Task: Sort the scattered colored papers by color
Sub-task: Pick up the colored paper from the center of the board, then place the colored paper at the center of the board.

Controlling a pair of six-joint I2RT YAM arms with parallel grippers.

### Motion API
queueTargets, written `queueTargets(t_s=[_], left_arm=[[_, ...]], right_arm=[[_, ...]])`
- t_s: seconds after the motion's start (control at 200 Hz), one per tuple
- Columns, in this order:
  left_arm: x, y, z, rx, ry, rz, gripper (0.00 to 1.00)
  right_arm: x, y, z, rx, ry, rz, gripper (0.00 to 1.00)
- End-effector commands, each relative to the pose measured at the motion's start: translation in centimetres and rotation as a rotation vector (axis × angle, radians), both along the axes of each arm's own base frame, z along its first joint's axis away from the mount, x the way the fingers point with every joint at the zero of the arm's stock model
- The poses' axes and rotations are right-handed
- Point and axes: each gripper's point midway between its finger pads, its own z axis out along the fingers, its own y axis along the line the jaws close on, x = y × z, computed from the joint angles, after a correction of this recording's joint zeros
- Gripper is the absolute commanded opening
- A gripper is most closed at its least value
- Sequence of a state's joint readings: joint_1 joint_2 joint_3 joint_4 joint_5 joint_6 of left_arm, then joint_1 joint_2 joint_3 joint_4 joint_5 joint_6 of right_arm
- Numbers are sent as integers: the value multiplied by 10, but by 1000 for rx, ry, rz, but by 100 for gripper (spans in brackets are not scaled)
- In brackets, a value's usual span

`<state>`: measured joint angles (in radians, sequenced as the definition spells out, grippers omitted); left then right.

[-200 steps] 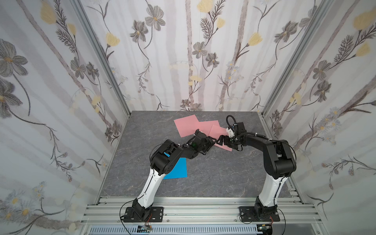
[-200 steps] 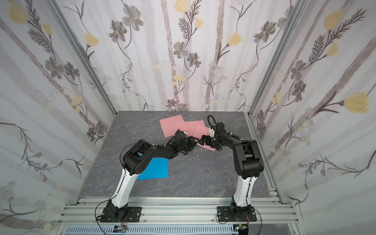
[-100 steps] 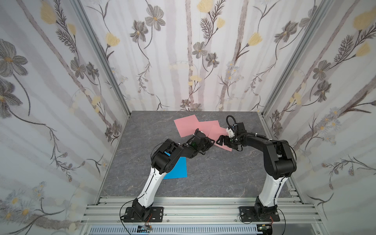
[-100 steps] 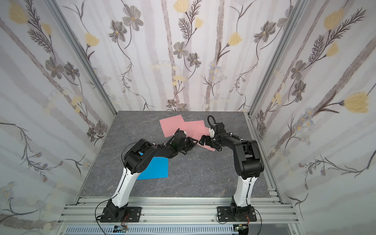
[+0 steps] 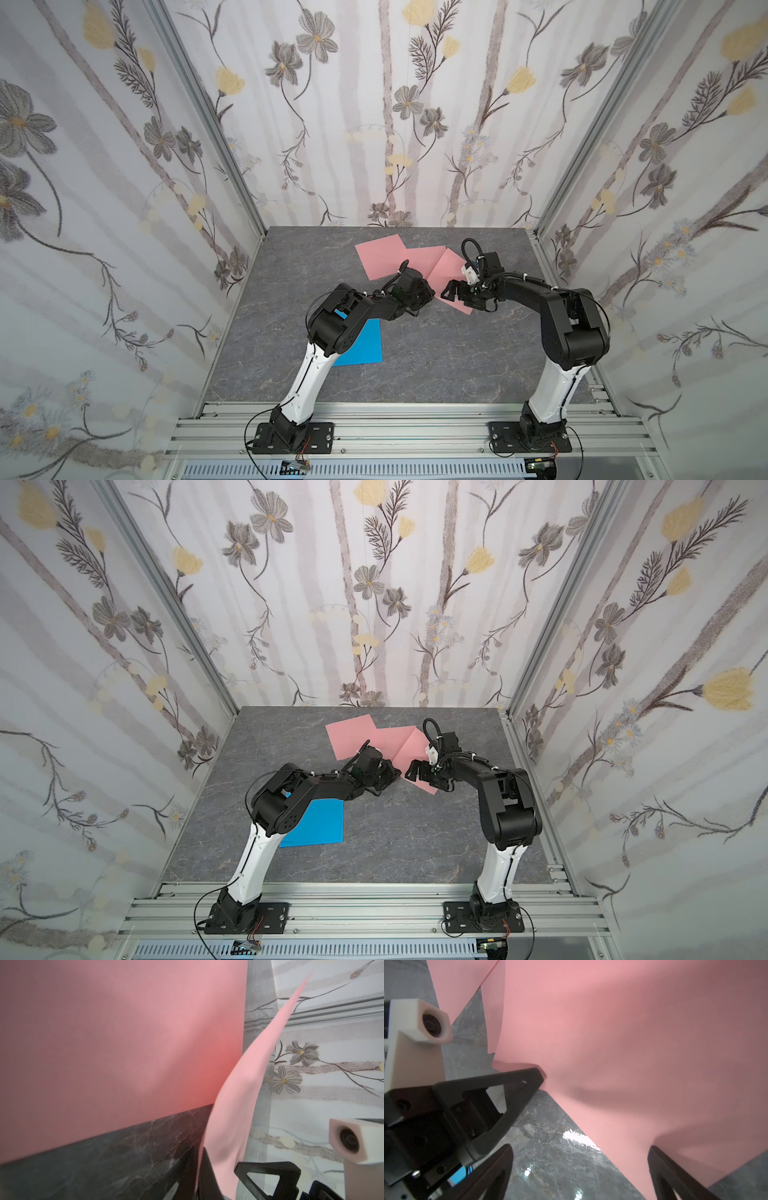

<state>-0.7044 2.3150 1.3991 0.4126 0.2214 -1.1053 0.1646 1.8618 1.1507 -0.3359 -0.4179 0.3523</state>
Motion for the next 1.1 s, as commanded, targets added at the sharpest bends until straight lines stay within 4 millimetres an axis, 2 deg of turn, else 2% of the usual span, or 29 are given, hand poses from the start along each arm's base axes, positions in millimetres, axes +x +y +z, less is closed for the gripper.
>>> queueTargets(t_s=[0.0, 0.115, 0.215, 0.23, 0.265, 0.35, 0.38, 0.395, 0.44, 0.545, 0.57, 0.744, 0.904, 1.094], left_arm=[[-28, 32, -50, 211, 165, 8, 0], [-28, 29, -33, 231, 143, -28, 0], [-34, 27, -22, 258, 132, -84, 0], [-29, 21, -9, 245, 108, -96, 0], [-30, 17, -1, 245, 99, -125, 0], [-40, 10, 14, 241, 98, -204, 0], [-46, 8, 18, 239, 102, -225, 0], [-48, 8, 21, 238, 105, -234, 0], [-58, 7, 27, 238, 110, -262, 0], [-81, 9, 42, 239, 125, -297, 0], [-91, 15, 38, 246, 146, -298, 0], [-137, 32, 49, 209, 182, -247, 0], [-175, 33, 57, 193, 202, -250, 0], [-198, 20, 80, 159, 196, -287, 0]], right_arm=[[-10, 4, 12, 30, 23, 9, 100], [-11, 2, 35, 12, -9, 32, 100], [-13, -5, 64, -30, -61, 50, 100], [-14, -6, 67, -38, -67, 53, 100], [-15, -9, 77, -51, -86, 56, 100], [-18, -16, 99, -80, -133, 52, 100], [-18, -18, 100, -93, -134, 47, 100], [-20, -20, 111, -94, -161, 42, 100], [-21, -24, 119, -102, -180, 31, 100], [-25, -26, 126, -102, -194, 25, 100], [-26, -27, 125, -100, -193, 26, 100], [-32, -21, 119, -79, -170, 35, 100], [-35, -17, 121, -67, -173, 48, 100], [-38, -12, 124, -37, -173, 64, 100]])
